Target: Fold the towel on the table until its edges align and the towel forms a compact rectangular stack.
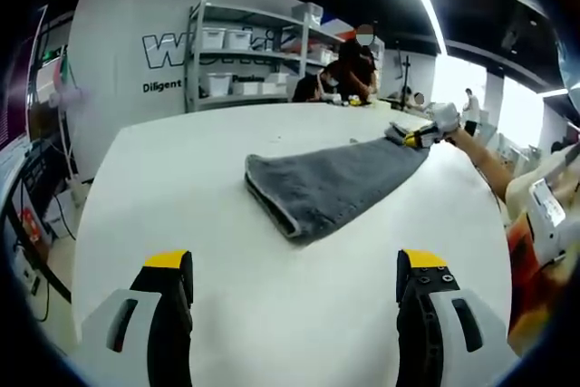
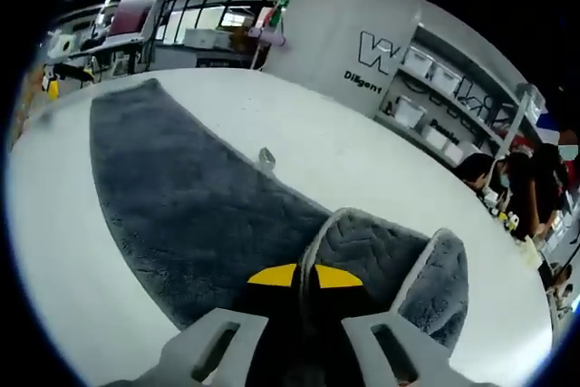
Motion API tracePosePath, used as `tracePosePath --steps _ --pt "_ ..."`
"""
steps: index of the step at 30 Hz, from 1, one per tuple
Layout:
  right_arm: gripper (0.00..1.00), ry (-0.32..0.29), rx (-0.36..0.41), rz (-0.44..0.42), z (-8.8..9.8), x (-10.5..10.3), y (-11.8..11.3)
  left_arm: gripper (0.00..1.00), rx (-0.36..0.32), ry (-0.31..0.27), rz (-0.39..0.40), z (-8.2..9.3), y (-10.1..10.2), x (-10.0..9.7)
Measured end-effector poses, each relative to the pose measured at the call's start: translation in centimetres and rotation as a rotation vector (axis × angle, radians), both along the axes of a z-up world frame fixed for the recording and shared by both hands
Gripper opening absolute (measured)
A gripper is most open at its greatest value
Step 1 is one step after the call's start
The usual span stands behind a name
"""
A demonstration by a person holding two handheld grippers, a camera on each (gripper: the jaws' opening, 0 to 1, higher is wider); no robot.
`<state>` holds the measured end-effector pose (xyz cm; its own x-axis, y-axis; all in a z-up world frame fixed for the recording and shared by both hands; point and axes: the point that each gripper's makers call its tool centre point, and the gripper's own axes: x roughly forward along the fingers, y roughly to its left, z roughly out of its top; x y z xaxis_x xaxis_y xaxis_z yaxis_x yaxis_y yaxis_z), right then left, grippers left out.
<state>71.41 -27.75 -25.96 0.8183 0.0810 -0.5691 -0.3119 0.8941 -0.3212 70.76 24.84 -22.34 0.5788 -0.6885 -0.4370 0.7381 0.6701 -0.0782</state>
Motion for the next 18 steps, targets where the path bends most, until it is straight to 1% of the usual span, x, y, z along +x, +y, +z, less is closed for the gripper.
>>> tracePosePath --steps 3,4,6,7,8,10,11,12,13,15,16,18 --pt "0.06 -0.004 0.003 0.0 0.3 -0.2 -0.1 0.91 0.002 0.002 0.0 -0.1 0.0 0.0" --pt "0.1 -0.006 0.02 -0.004 0.7 -0.4 -0.2 0.91 0.002 0.003 0.0 -0.1 0.0 0.0" --pt "0.18 -0.03 0.04 -0.011 1.6 -0.5 -0.3 0.91 0.001 0.004 0.002 -0.1 0.0 0.0" --pt "0.21 -0.042 0.048 -0.018 2.2 -0.6 -0.5 0.91 0.002 0.004 0.001 -0.1 0.0 0.0" --pt "0.21 -0.051 0.051 -0.022 2.7 -0.7 -0.6 0.91 0.003 0.004 0.001 -0.1 0.0 -0.1" --pt "0.21 -0.091 0.056 -0.036 4.0 -0.8 -0.9 0.91 0.003 0.004 0.002 -0.2 0.0 -0.1" --pt "0.21 -0.128 0.058 -0.054 5.1 -0.8 -1.4 0.91 0.003 0.005 0.002 -0.2 0.0 -0.1" --pt "0.22 -0.151 0.057 -0.068 5.8 -0.8 -1.8 0.91 0.003 0.005 0.001 -0.2 0.0 -0.1" --pt "0.22 -0.174 0.05 -0.09 6.5 -0.7 -2.4 0.91 0.004 0.005 0.002 -0.2 0.0 -0.1" --pt "0.23 -0.209 -0.027 -0.171 7.9 -0.5 -4.8 0.91 0.004 0.005 0.003 -0.2 0.0 -0.1" --pt "0.23 -0.205 -0.048 -0.188 8.1 -0.3 -5.6 0.91 0.004 0.005 0.002 -0.2 0.0 -0.1" --pt "0.24 -0.184 -0.045 -0.196 8.3 0.4 -6.2 0.91 0.005 0.004 -0.001 -0.2 -0.1 -0.1"
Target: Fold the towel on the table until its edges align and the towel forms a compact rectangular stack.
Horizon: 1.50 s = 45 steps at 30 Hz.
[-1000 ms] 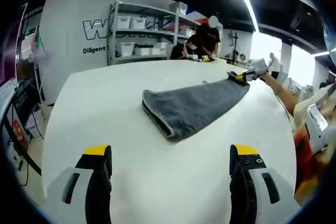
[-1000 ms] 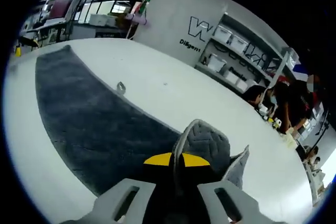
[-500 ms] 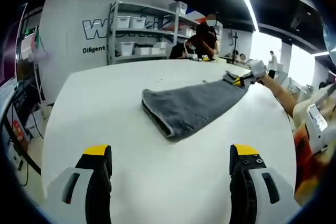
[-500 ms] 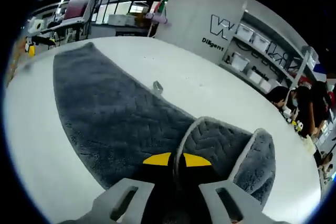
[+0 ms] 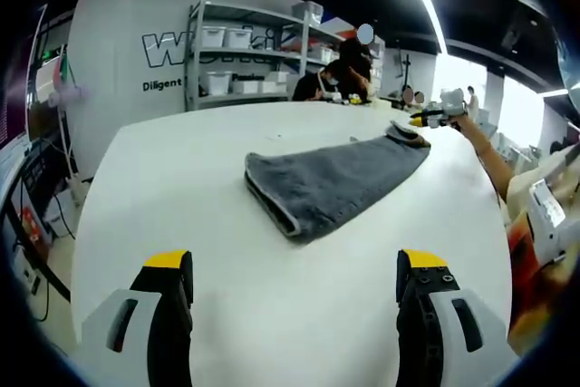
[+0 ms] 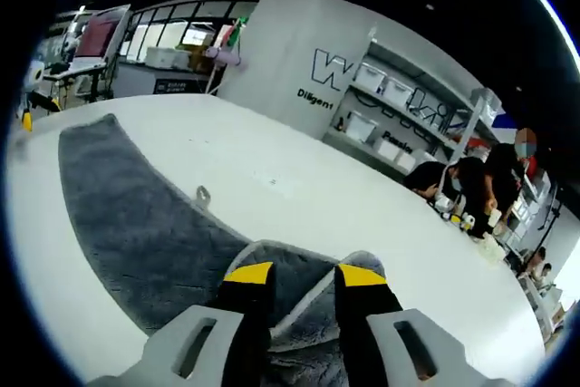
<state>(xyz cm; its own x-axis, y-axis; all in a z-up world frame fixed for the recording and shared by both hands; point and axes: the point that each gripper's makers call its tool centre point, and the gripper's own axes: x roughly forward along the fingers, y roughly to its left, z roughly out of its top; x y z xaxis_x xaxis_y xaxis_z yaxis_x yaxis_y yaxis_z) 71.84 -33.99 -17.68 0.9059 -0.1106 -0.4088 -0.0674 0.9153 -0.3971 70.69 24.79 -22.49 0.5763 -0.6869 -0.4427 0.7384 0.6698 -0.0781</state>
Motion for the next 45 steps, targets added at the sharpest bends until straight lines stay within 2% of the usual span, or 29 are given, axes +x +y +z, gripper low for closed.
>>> tracePosePath --steps 2,4,5,8,10,13,16,21,27,35,39,42,45 --pt "0.22 0.038 -0.003 -0.015 -0.5 0.6 -0.5 0.91 0.001 0.0 -0.003 0.0 -0.1 -0.1" --pt "0.21 0.084 -0.054 -0.051 -1.1 1.0 -1.5 0.91 0.001 -0.002 -0.004 0.0 -0.1 -0.1" --pt "0.2 0.142 -0.072 -0.057 -2.3 0.9 -1.7 0.91 0.0 -0.003 -0.003 0.1 -0.1 -0.1" --pt "0.19 0.204 -0.024 -0.043 -4.4 0.9 -0.9 0.91 -0.001 -0.006 -0.004 0.2 0.0 -0.1" --pt "0.19 0.226 -0.016 -0.043 -5.2 0.8 -0.7 0.91 -0.001 -0.005 -0.004 0.1 -0.1 -0.2" --pt "0.19 0.278 -0.103 -0.067 -6.1 0.0 -1.1 0.91 0.006 -0.004 -0.003 0.0 0.0 -0.2" --pt "0.16 0.29 -0.142 -0.094 -6.1 -0.5 -1.6 0.91 0.006 -0.004 -0.002 0.1 0.1 -0.1" --pt "0.0 0.291 -0.179 -0.101 -5.8 -1.0 -2.5 0.91 0.005 -0.004 -0.005 0.1 0.0 -0.2" --pt "0.0 0.274 -0.152 -0.058 -5.5 -1.5 -1.8 0.91 0.008 -0.002 -0.007 0.0 -0.1 -0.3" --pt "0.0 0.154 -0.152 -0.018 -2.2 -1.9 0.0 0.91 0.009 0.001 -0.008 -0.1 -0.1 -0.2" --pt "0.0 0.119 -0.144 0.03 -0.9 -2.3 1.4 0.91 0.009 0.002 -0.009 -0.2 -0.3 -0.3" --pt "0.0 0.11 -0.127 0.085 -0.8 -2.7 3.3 0.91 0.008 0.003 -0.009 -0.2 -0.2 -0.2" --pt "0.0 0.129 -0.124 0.127 -1.4 -3.1 4.6 0.91 0.01 0.003 -0.008 -0.2 -0.2 -0.2"
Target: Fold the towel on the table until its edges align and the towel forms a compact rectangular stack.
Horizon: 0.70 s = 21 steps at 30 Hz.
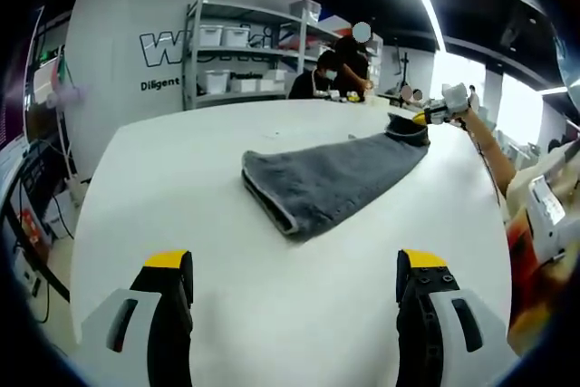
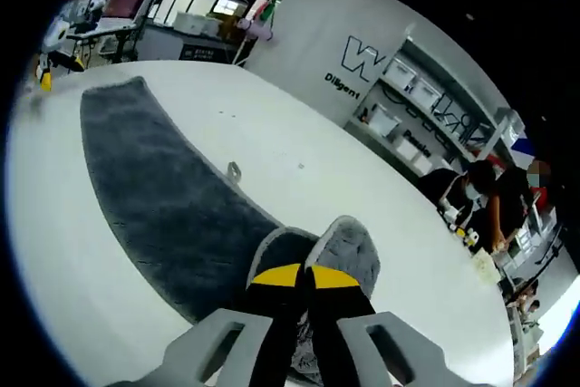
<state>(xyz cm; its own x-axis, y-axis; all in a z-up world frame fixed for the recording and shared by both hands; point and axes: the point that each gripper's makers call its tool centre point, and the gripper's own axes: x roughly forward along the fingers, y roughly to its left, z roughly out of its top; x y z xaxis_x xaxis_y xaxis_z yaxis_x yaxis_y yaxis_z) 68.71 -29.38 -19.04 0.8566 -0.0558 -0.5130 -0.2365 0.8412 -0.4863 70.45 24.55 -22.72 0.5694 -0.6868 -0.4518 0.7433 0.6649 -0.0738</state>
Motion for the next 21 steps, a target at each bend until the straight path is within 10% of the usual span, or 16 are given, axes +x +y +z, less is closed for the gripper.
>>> tracePosePath --steps 21 --pt "0.0 0.227 0.06 0.131 -6.0 -1.8 3.2 0.91 0.002 0.004 -0.002 -0.1 -0.1 0.0"
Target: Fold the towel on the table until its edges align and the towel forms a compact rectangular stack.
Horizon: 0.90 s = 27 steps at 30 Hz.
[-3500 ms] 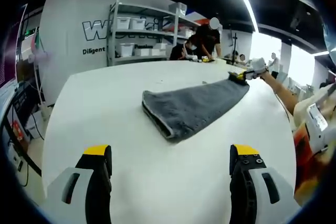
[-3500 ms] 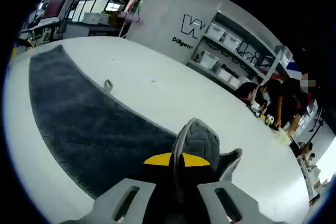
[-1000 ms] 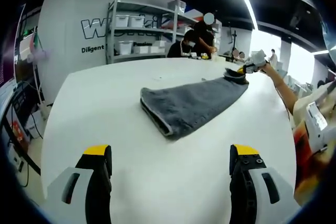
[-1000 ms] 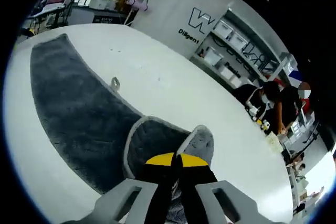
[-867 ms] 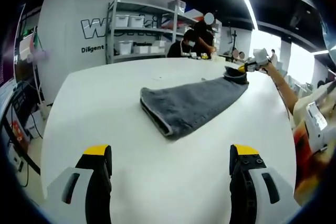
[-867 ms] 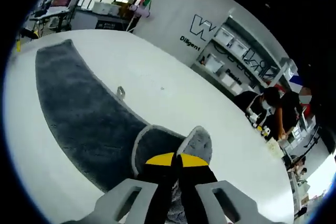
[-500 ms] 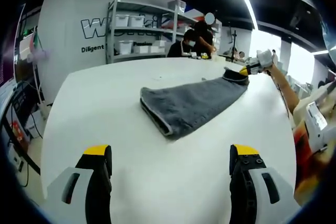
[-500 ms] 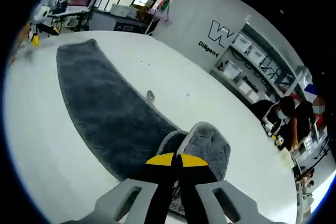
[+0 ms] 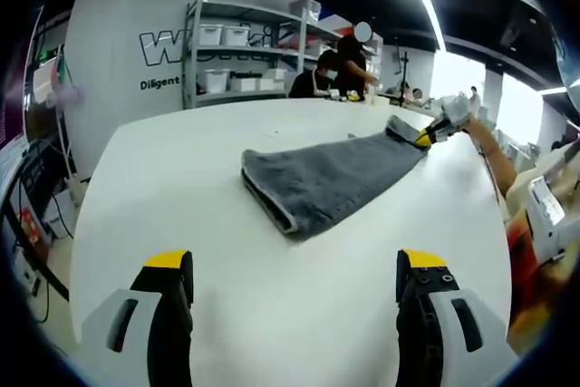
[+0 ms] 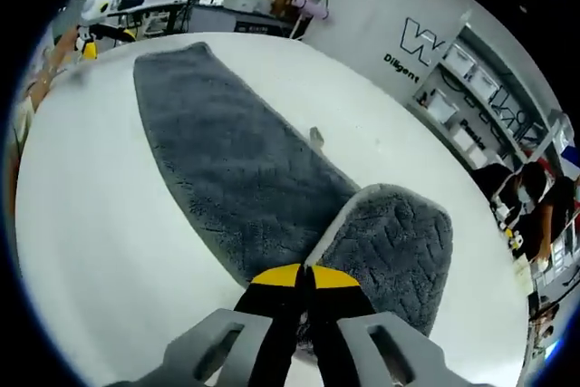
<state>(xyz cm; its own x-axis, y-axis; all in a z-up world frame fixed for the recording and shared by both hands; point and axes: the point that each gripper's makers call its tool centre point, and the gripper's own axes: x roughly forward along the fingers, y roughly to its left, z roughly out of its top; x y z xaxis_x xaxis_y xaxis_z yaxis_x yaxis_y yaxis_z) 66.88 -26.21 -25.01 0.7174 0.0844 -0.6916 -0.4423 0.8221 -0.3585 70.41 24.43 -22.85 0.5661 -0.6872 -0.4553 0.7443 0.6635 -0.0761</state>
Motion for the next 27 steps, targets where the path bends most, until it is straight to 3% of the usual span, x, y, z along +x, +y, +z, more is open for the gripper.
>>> tracePosePath --steps 5,8,18,22,27 --pt "0.01 0.013 0.04 -0.006 -0.5 0.0 0.2 0.91 0.001 0.002 0.002 0.0 0.1 0.1" --pt "0.07 0.015 0.041 -0.013 -0.7 -0.1 0.3 0.91 0.0 0.003 0.002 0.0 0.2 0.1" --pt "0.14 -0.012 -0.132 -0.009 -1.0 -0.2 -0.1 0.91 0.004 0.006 -0.001 -0.1 0.2 0.1" --pt "0.11 -0.008 -0.142 -0.02 -1.2 -0.4 -0.3 0.91 0.001 0.003 -0.003 0.0 0.1 0.0" --pt "0.02 -0.007 -0.256 -0.061 -0.6 -1.0 -1.7 0.91 0.007 0.006 -0.003 -0.2 0.1 -0.1"
